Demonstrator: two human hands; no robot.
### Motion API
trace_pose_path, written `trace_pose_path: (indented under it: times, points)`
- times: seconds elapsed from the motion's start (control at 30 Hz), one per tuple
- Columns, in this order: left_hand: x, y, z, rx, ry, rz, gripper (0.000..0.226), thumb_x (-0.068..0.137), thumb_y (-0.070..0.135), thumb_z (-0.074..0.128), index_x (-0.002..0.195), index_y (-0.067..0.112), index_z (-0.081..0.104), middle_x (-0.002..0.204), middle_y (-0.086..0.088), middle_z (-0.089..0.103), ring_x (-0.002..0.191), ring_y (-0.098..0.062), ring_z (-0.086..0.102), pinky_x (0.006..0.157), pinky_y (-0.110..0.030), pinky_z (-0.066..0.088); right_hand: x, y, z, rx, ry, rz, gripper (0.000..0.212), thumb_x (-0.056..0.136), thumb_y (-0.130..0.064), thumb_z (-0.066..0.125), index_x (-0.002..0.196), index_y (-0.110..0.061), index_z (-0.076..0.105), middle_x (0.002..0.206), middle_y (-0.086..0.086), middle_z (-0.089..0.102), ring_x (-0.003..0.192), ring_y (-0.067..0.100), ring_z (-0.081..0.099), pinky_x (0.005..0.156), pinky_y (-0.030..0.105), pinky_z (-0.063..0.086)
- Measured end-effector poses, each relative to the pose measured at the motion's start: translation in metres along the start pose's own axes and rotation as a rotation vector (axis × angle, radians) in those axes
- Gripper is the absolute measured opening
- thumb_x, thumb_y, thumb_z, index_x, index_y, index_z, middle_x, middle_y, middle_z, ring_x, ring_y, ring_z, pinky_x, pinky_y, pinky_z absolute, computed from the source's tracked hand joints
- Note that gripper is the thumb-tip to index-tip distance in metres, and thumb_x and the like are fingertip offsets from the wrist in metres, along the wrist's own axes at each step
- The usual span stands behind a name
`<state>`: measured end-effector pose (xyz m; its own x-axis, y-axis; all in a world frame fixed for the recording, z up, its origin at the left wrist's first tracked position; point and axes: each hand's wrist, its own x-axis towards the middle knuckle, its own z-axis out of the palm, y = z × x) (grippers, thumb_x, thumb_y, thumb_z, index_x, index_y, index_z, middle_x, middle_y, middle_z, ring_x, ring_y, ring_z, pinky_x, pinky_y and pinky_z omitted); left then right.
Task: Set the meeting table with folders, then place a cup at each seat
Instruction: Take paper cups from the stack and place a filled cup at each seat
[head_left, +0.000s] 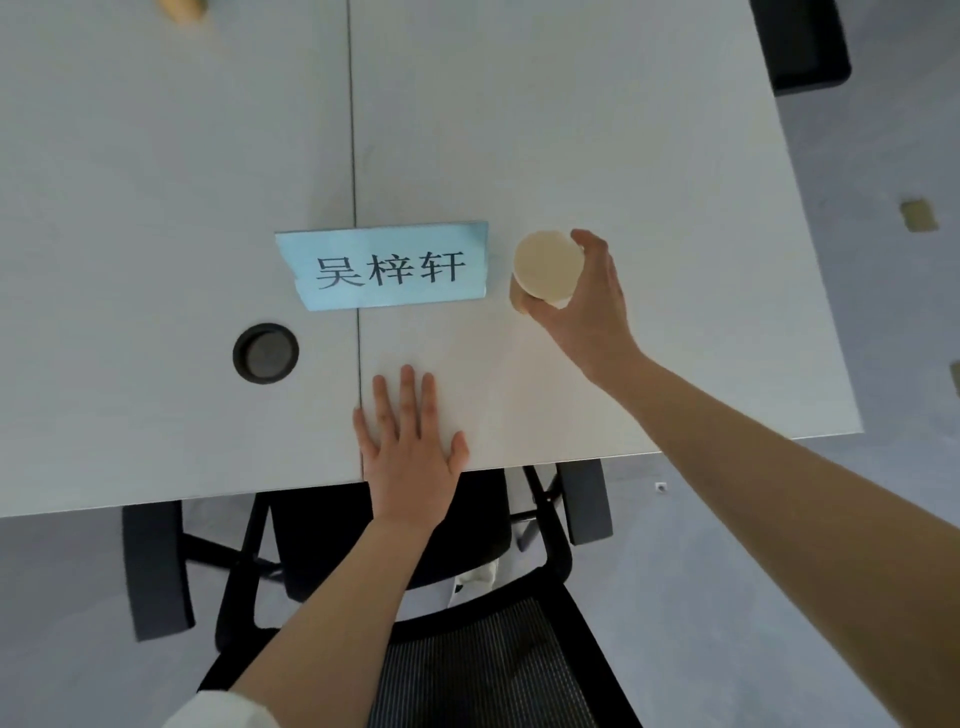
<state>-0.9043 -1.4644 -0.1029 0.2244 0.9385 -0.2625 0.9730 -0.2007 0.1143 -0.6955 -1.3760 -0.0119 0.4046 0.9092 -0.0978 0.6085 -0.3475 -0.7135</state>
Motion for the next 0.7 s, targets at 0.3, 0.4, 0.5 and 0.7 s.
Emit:
trace_pose_path:
  times: [0.3,0.4,0.5,0.7]
  points:
    - [0.000,0.000,0.003,0.008,0.020,-0.007,0.075,0.094,0.055,0.020,0.156,0.016,0.005,0.164,-0.008,0.000,0.149,-0.035,-0.004,0.118,-0.058,0.005,0.025,-0.001,0.016,0.002,-0.078,0.014,0.087,0.077,-0.031,0.076,0.144,-0.015,0.024,0.142,0.005,0.038,0.126,0.021,0.043,0.090,0.020,0.030]
    - [0.000,0.001,0.000,0.009,-0.011,-0.006,0.077,0.092,0.058,0.018,0.155,0.018,-0.002,0.164,-0.007,-0.005,0.149,-0.034,-0.008,0.118,-0.058,0.004,0.022,-0.001,0.011,0.018,-0.113,0.005,0.095,0.076,-0.026,0.077,0.147,-0.015,0.016,0.145,0.006,0.036,0.130,0.021,0.039,0.096,0.022,0.029]
    - [0.001,-0.002,-0.003,-0.017,-0.071,-0.005,0.081,0.090,0.062,0.014,0.153,0.020,-0.012,0.162,-0.004,-0.016,0.147,-0.032,-0.018,0.118,-0.057,-0.002,0.003,0.012,0.001,0.009,-0.155,0.036,0.096,0.076,-0.016,0.075,0.148,-0.015,0.012,0.144,0.008,0.036,0.129,0.023,0.041,0.107,0.034,0.034]
    - [0.007,-0.004,-0.015,-0.038,-0.222,0.001,0.082,0.091,0.063,0.016,0.147,0.023,-0.029,0.156,-0.001,-0.034,0.143,-0.029,-0.031,0.117,-0.055,-0.012,-0.060,0.057,-0.024,0.075,-0.162,0.171,0.089,0.080,-0.014,0.070,0.148,-0.021,0.014,0.141,0.002,0.040,0.125,0.021,0.044,0.105,0.047,0.040]
